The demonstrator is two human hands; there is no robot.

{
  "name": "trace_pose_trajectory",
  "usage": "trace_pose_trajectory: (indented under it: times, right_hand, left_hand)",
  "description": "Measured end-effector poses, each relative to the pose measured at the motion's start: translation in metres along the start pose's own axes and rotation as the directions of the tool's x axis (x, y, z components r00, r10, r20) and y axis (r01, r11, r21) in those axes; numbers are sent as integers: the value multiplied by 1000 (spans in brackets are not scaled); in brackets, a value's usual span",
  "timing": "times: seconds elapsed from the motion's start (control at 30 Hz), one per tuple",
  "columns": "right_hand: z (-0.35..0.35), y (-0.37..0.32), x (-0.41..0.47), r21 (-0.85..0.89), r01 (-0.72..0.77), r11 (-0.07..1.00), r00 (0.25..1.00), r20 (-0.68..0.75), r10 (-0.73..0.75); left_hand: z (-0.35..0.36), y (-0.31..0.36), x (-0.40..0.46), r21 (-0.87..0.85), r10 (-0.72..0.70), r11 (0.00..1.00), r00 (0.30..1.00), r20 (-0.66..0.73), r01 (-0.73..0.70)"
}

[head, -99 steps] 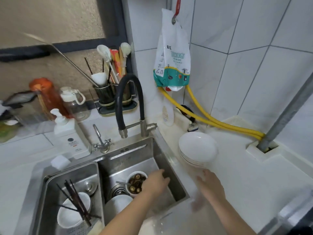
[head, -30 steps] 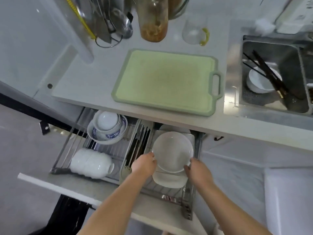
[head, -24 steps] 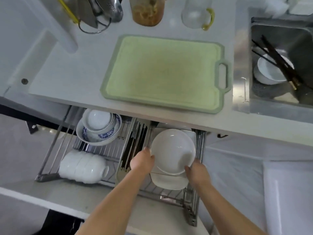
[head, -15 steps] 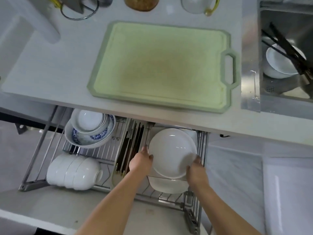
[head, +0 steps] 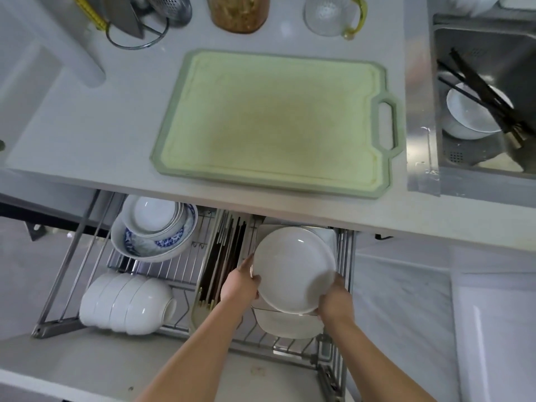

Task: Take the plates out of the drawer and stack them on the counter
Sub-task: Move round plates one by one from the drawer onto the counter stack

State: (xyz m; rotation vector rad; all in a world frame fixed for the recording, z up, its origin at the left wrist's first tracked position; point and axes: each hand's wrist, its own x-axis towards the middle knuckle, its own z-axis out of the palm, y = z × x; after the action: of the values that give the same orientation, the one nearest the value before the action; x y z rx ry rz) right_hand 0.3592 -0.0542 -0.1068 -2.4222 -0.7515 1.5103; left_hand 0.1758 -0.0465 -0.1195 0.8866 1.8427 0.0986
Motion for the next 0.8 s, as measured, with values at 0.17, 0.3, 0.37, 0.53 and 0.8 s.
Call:
trace_pose_trajectory:
  times: [0.17, 0.3, 0.37, 0.53, 0.8]
  right_hand:
    - [-13, -4, -20, -158, 152, 976, 988, 51, -145]
    - [-28, -6, -41, -207, 234, 950, 972, 55, -227]
    - [-39, -3, -51, -237, 280, 930, 960, 65, -272]
    - [-79, 5, -80, -196, 373, 907, 928, 76, -365]
    - [-177, 28, -121, -287, 495, 820, 865, 75, -496]
  left_hand:
    - [-11, -1, -33, -142, -10, 990, 999, -47, 3]
    - [-19, 1, -68, -125, 16, 992, 994, -107, -30]
    - [-19, 4, -92, -137, 43, 989, 991, -131, -61]
    - [-9, 12, -149, -127, 87, 986, 979, -185, -112]
    - [30, 52, -233, -235, 168, 949, 967, -194, -212]
